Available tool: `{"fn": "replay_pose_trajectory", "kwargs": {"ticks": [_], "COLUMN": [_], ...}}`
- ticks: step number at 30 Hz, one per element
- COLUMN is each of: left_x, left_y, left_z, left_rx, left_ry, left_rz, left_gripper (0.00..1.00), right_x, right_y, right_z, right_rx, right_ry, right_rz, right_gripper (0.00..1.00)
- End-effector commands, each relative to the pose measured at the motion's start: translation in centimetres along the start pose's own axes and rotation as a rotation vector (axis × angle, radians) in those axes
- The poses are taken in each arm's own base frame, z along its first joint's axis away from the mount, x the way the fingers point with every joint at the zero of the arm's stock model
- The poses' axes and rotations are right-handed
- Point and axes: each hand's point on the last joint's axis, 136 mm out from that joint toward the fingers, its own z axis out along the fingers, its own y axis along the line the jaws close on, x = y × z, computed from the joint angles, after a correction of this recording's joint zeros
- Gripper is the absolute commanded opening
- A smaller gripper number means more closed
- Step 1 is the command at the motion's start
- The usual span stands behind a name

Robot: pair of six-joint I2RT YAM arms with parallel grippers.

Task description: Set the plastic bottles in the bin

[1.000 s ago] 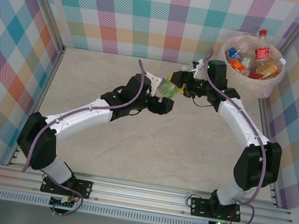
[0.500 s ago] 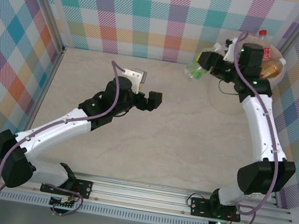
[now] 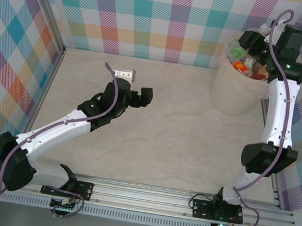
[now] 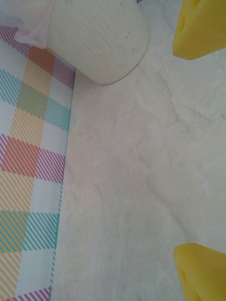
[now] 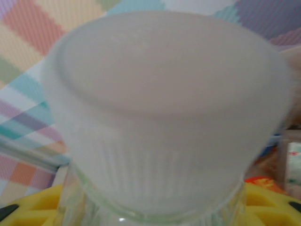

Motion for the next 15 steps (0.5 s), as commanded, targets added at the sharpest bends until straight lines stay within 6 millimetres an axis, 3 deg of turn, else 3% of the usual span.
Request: {"fn": "replay_pose_trajectory", "kwargs": {"ticks": [1,6,11,15], "left_x": [-0.3,0.1,0.3,0.6], "left_y": [1.2,1.4,1.5,1.8], "left_z": [-0.1,0.8,1.2,1.3], "left_rx": [-0.04,-0.042,-0.045,-0.054], "left_ry": [-0.012,0.011,0.023,0.035], "left_rz": [-0.03,-0.047,-0.054,-0.058], "left_gripper": [1.0,1.0,1.0,1.0], "right_x": [-0.9,-1.4,-0.2,0.0], "right_y": [-3.3,-5.9,-6.2,-7.2], "right_z": [1.5,5.1,7.9,6.4], "right_rx": [0.099,0.15,0.077,0.166], "right_ry": [-0.015,-0.043,-0.006,0.002], "right_rz": [0.06,0.144,0.197,0.148], "right_gripper": [0.55,0.59,0.69,0.85]}}
